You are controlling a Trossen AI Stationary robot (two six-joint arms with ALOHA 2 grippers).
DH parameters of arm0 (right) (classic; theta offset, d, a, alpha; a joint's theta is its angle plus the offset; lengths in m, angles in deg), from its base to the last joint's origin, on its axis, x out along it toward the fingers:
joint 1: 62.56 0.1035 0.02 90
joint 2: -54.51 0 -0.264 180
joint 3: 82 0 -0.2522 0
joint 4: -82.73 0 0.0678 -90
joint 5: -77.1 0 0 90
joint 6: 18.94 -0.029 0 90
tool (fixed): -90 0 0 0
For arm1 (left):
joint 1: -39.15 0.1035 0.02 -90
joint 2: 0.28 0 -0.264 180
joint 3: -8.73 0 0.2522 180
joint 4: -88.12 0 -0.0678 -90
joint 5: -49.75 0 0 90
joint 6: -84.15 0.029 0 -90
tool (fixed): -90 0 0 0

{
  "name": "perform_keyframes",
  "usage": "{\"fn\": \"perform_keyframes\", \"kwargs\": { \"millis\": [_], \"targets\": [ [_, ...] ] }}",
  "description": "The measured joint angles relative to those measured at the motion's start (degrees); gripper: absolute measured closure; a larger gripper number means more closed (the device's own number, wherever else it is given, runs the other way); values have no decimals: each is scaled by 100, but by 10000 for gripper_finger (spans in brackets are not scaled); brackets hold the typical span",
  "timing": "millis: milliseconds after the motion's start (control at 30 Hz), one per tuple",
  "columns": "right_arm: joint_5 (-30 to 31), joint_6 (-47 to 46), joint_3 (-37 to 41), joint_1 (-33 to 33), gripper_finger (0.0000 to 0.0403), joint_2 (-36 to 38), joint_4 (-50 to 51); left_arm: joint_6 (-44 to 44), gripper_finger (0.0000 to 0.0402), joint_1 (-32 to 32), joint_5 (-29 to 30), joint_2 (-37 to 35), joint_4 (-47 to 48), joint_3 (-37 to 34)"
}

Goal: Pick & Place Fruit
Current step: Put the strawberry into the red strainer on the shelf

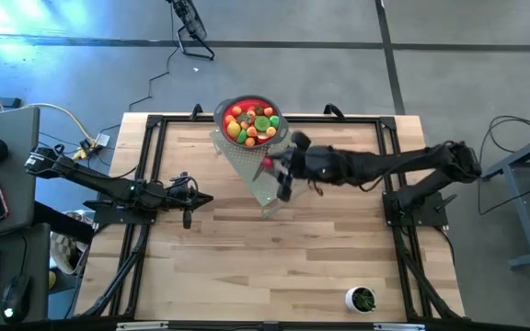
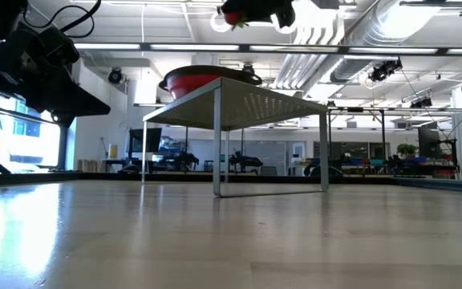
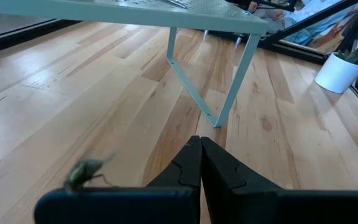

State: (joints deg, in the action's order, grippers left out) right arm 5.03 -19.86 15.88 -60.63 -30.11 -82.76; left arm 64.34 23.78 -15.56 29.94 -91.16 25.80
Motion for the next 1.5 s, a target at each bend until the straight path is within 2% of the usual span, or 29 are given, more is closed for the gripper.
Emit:
{"fn": "perform_keyframes", "kwargs": {
  "millis": [333,533,700,967,1133,1500],
  "targets": [
    [-4,571,-2,-768,256,-97,-1649,131,402,0,0,0,38,0],
    [-33,681,-2,-1318,256,-445,-2171,451,402,0,58,2,78,-1],
    [-604,682,-4,-1789,256,-788,-2613,452,402,0,69,0,75,-2],
    [-1293,661,-160,-2347,256,-866,-2648,452,402,0,186,0,71,0],
    [-1940,438,-160,-2539,256,-919,-2410,450,402,0,190,0,72,-2],
    [-2417,360,-158,-2550,256,-1041,-2127,452,402,0,205,2,125,0]
  ]
}}
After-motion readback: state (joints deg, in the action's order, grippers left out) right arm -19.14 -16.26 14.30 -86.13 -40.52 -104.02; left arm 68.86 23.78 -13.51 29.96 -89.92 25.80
